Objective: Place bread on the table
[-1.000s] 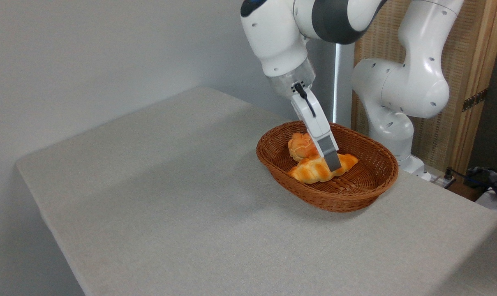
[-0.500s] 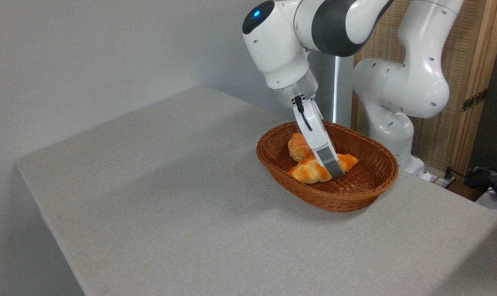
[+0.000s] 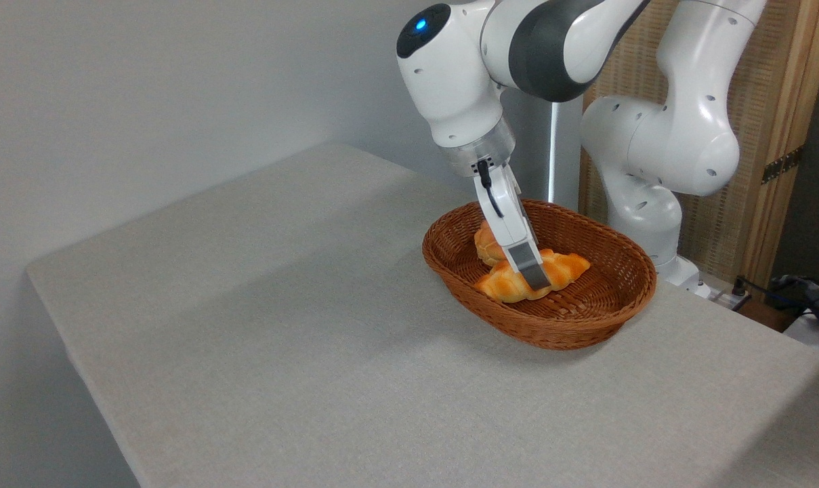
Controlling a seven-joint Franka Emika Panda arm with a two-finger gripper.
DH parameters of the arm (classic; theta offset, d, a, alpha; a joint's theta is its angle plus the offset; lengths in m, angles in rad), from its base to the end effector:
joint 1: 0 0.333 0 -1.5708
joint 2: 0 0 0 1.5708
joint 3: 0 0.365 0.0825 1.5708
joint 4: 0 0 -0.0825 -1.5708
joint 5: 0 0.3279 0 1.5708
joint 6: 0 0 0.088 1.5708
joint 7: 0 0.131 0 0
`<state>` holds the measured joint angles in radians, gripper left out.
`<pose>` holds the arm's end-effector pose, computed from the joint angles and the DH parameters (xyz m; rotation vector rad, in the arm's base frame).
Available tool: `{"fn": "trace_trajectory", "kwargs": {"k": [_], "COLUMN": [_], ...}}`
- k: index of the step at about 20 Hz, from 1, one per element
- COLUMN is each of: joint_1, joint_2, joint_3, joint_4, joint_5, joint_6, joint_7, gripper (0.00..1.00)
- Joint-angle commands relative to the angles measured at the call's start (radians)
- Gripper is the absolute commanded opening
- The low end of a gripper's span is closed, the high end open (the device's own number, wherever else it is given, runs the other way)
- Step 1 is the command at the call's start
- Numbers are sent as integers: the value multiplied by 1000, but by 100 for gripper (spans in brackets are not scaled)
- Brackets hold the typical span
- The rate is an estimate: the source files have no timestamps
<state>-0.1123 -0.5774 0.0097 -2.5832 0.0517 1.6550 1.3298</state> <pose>0.2392 -0.0179 0.4673 2.2028 -1.9484 -0.4647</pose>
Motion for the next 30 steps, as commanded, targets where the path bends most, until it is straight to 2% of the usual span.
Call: {"fn": "trace_trajectory", "kwargs": {"k": [1,5,14,17,19,21,30], "joint_1": [-19,-23,-29,-29,-29,-29,-29], "joint_2": [1,7,30,31,33,33,33], "joint_3": [4,3,1,1,1,1,1], "joint_4": [-6,-9,-57,-58,-57,-57,-57], "joint_5": [-32,-32,-30,-30,-30,-30,-30], "joint_6": [23,35,146,147,147,147,144], "joint_7": [2,3,2,2,2,2,2], "gripper": [100,100,99,89,76,69,65]}}
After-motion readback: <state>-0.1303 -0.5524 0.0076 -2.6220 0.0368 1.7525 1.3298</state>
